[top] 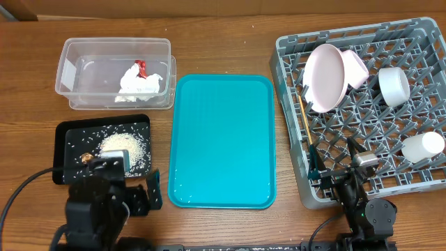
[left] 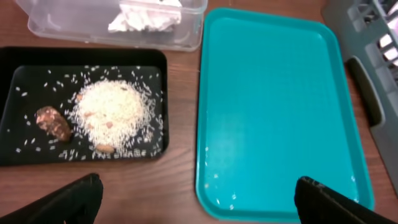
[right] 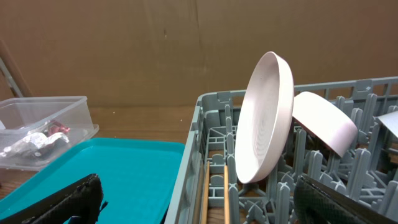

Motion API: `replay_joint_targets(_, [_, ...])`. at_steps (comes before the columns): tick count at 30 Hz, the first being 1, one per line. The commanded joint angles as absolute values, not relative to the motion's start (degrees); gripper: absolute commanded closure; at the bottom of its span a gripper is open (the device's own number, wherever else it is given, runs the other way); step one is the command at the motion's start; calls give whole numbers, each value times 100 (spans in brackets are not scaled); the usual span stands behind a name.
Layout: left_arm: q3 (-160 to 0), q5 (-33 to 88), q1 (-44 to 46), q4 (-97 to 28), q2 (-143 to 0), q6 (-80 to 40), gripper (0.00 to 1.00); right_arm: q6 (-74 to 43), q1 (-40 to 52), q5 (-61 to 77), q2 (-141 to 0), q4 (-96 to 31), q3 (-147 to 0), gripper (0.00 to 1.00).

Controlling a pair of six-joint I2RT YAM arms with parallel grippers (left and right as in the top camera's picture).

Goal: Sort waste into correct bins and load items into the dishwasher

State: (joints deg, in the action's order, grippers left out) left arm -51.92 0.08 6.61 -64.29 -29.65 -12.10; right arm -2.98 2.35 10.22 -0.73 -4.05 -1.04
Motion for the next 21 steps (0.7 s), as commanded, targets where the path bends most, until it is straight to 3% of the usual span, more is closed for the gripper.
replay_joint_targets(1, [-4462,-263,633,-5725,-2611,-1282,0,-296,272,989,-23,-377,-47,0])
replay_joint_targets(15, [-1321,-336,626,-1997,-283,-1282,0,-296,272,989,-23,-377,-47,0])
replay_joint_targets(21, [-534,-447,548,-541,-21,-1267,0,-296,272,989,-23,-377,-47,0])
